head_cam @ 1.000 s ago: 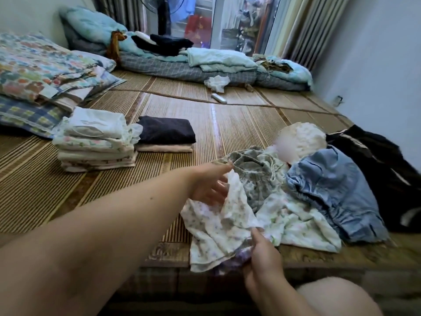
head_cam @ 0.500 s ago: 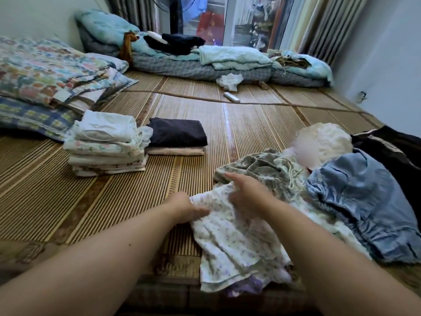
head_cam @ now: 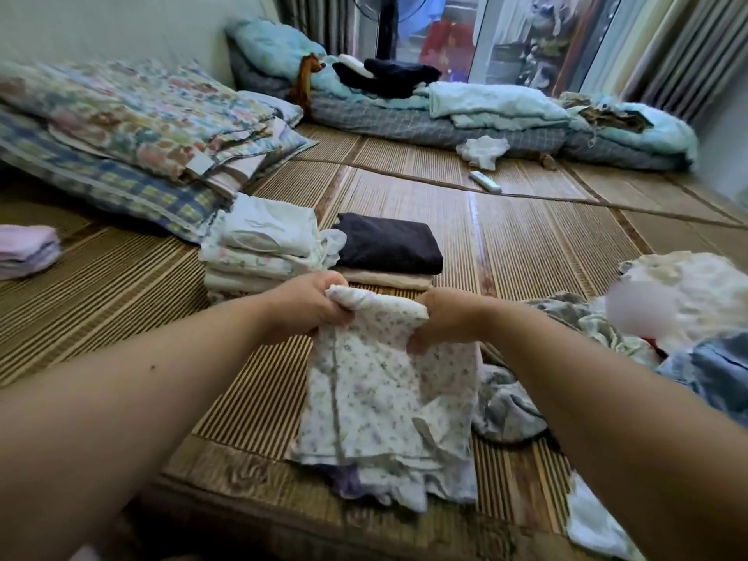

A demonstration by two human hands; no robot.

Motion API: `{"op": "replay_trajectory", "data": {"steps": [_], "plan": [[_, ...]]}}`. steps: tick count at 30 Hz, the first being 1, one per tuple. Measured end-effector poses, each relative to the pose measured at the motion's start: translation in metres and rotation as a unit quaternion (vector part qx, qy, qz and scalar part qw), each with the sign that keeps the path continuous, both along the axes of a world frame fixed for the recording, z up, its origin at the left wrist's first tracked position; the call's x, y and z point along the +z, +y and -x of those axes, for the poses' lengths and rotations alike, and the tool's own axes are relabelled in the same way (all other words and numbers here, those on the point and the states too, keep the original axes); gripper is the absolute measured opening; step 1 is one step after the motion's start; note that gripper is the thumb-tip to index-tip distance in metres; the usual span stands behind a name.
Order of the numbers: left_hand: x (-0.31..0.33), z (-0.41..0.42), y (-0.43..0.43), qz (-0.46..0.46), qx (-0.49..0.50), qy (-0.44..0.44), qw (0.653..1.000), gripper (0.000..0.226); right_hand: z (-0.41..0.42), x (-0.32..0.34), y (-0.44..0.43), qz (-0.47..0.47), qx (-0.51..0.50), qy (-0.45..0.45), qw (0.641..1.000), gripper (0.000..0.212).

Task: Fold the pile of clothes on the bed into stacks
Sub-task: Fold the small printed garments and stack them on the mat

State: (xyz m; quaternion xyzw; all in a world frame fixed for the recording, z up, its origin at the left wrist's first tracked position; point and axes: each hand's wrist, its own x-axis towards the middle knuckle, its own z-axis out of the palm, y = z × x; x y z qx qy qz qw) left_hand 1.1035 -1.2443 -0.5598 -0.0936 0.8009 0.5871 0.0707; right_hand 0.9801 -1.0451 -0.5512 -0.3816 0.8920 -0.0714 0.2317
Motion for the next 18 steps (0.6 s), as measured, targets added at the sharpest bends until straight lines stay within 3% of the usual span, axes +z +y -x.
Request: {"op": "replay_trajectory", "data": {"steps": [3,7,10,13,16,18], "plan": [[-0.001,0.011,-0.017,0.151,0.09,0.062,0.982,0.019,0.0,0.001,-0.018,0.098,-0.032,0.088,0.991,0.01],[-0.007,0.013,-0.025,0.303,0.106,0.097,0.942,0.009,-0.011,-0.006,-0.026,0.114,-0.008,0.249,0.962,0.019],[-0.016,-0.004,-0.021,0.338,0.09,0.114,0.93,0.01,-0.028,-0.016,-0.013,0.131,0.021,0.304,0.944,0.024],[-0.024,-0.035,-0.011,0.353,-0.004,0.114,0.929,0.022,-0.054,-0.025,0.014,0.124,0.035,0.234,0.964,0.022],[-0.038,-0.063,-0.002,0.397,-0.133,0.047,0.907,0.028,-0.079,-0.035,0.041,0.064,0.022,0.104,0.992,0.025],[-0.043,-0.068,0.006,0.383,-0.121,0.001,0.916,0.023,-0.087,-0.042,0.049,0.1,-0.056,0.029,0.993,0.025]]}}
